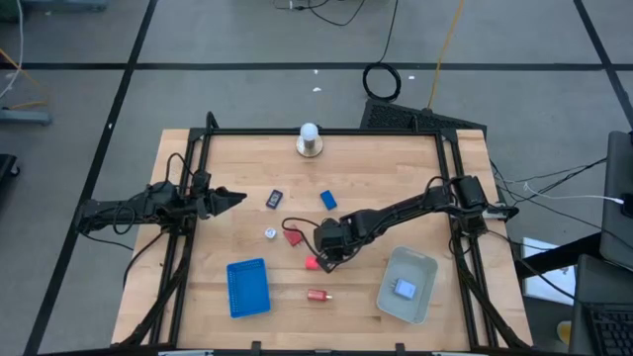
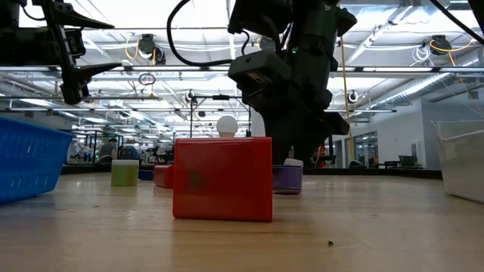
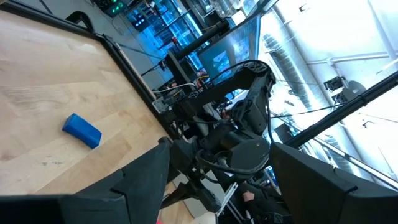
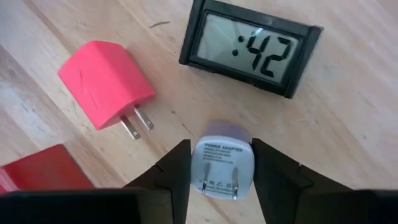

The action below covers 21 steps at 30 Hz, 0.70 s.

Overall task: Pick & Place Office items
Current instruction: Put the violet charger adapter into the gray bin

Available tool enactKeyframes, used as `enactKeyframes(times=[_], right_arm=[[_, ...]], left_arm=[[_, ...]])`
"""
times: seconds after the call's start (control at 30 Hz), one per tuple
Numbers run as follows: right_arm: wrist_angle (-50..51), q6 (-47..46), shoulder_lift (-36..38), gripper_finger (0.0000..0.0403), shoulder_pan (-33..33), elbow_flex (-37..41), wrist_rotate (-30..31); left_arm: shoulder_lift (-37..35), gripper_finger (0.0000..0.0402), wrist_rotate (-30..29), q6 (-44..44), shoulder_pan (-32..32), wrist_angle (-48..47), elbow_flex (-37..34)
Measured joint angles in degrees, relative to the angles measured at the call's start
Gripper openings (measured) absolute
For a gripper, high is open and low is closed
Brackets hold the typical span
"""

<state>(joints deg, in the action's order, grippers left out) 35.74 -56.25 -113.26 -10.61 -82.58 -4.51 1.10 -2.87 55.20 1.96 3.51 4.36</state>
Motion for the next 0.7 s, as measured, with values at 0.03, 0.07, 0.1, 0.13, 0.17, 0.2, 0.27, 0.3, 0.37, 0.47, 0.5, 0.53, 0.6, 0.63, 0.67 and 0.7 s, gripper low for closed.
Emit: enactKeyframes(times=[0.03,0.07,0.1,0.13,0.17,0.2,0.27,0.3,0.37,0.47,0.5,0.53,0.6,0.63,0.67,0.7], right_arm=[[0.06,0.24,0.35,0.0127,0.0,0.04,0.04],[-0.22,0.37,0.9,0.0127,0.0,0.04,0.13],[-0.6,0.42,1.64,0.0127,0.0,0.04,0.82],[-0.83,0.56,2.4,0.0127,-0.08,0.04,1.77],[-1.1,0.74,3.13,0.0127,-0.12,0.04,2.65],[-1.29,1.22,4.01,0.0127,-0.18,0.04,3.38],[-1.32,1.89,5.76,0.0127,-0.39,0.04,4.94],[-1.29,1.97,6.7,0.0127,-0.42,0.04,5.81],[-1.14,3.06,8.8,0.0127,-0.66,0.04,7.02],[-0.4,4.49,12.44,0.0127,-1.26,0.04,9.42],[-0.4,4.59,13.73,0.0127,-1.51,0.04,10.24],[0.11,4.59,15.16,0.0127,-1.85,0.04,11.26],[1.41,4.53,17.9,0.0127,-2.51,0.04,13.5],[1.42,4.52,19.28,0.0127,-2.79,0.04,14.58],[1.92,4.44,20.71,0.0127,-3.24,-0.01,15.45],[3.01,4.07,22.03,0.0127,-3.62,-0.03,16.44]], left_arm=[[0.0,0.0278,0.0,0.0,0.0,0.0,0.0],[0.0,0.0278,0.0,0.0,0.0,0.0,0.0],[0.0,0.0278,0.0,0.0,0.0,0.0,0.0],[0.0,0.0278,0.0,0.0,0.0,0.0,0.0],[0.0,0.0278,0.0,0.0,0.0,-0.02,0.0],[0.0,0.0278,0.0,0.0,0.0,-0.11,0.0],[0.01,0.0278,0.0,0.01,0.0,-0.28,0.0],[0.02,0.0278,-0.02,0.01,0.0,-0.26,0.0],[0.0,0.0278,0.0,0.02,0.0,-0.28,0.0],[0.0,0.0278,-0.02,0.02,0.0,-0.28,0.0],[0.01,0.0278,-0.02,0.02,0.0,-0.28,0.0],[0.01,0.0278,-0.02,0.02,0.0,-0.28,0.0],[0.0,0.0278,-0.02,0.03,0.0,-0.28,0.0],[0.02,0.0278,-0.02,0.04,0.0,-0.27,0.0],[0.02,0.0278,-0.02,0.05,0.0,-0.28,0.0],[0.0,0.0278,-0.02,0.07,0.0,-0.26,0.0]])
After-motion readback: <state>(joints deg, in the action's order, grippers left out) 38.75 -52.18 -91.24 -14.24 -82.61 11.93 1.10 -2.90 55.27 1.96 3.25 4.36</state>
